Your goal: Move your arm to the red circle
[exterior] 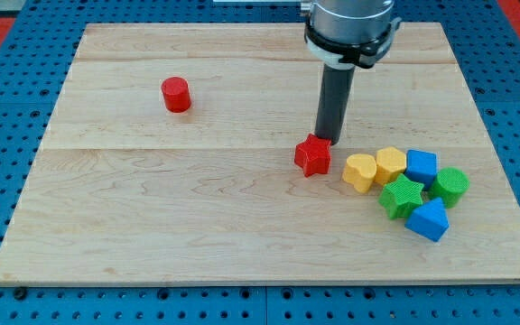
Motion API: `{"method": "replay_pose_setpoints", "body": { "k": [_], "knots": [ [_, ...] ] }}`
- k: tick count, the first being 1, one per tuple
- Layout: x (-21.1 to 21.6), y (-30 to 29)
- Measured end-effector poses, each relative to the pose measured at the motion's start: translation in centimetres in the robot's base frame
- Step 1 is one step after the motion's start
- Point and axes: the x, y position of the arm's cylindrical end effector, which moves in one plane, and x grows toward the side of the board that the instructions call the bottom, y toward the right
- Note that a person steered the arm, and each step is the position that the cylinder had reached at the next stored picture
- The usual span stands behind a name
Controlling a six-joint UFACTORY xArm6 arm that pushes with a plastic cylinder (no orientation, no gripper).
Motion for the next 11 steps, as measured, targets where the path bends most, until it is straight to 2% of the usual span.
{"method": "replay_pose_setpoints", "body": {
  "k": [1, 2, 3, 5, 6, 7, 8, 9, 11],
  "knots": [
    [-1.5, -0.2],
    [-5.2, -1.6],
    [-9.4, -4.8],
    [-17.2, -15.5],
    [-17.8, -21.2],
    [-16.1, -24.6],
    [-12.6, -26.2],
    [-10.4, -26.2],
    [-9.9, -22.3]
  ]
}}
